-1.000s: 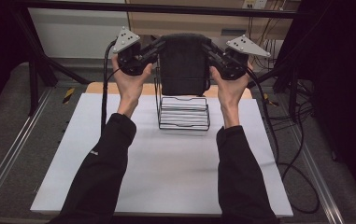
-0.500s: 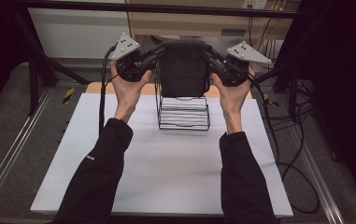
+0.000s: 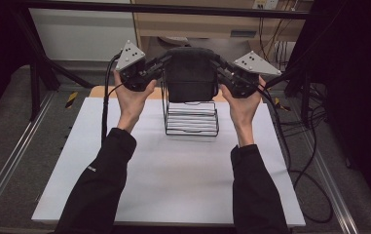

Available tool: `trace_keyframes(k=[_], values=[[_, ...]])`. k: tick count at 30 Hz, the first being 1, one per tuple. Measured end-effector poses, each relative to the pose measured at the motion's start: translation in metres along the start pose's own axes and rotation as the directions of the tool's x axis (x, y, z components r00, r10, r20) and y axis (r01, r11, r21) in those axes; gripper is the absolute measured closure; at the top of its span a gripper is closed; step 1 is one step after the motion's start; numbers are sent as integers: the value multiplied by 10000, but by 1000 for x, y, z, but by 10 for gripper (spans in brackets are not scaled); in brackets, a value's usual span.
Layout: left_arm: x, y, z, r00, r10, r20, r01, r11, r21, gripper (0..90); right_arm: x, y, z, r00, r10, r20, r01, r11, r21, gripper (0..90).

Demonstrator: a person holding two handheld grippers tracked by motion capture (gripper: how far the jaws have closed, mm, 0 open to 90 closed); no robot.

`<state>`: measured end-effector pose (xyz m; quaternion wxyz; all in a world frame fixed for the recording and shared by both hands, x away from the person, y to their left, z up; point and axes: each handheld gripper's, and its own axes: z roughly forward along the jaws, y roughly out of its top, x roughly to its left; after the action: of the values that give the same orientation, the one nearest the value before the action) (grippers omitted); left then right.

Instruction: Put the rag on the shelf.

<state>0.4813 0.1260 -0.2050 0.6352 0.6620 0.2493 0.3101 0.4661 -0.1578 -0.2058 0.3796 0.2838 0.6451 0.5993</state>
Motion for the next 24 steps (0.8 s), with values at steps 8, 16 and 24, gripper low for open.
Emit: trace_keyframes(k=[8, 16, 24], values=[[-5, -7, -7, 9998, 152, 132, -152, 9999, -23, 806, 4, -9, -7, 9998, 51, -166, -53, 9999, -108, 781], [-11, -11, -13, 9990, 378, 219, -379, 9993, 61, 806, 7, -15, -12, 9998, 32, -220, -34, 9999, -108, 781], [-14, -13, -15, 9986, 483, 207, -484, 9988, 8, 807, 10, -21, -16, 9997, -28, -223, 23, 9998, -204, 782]])
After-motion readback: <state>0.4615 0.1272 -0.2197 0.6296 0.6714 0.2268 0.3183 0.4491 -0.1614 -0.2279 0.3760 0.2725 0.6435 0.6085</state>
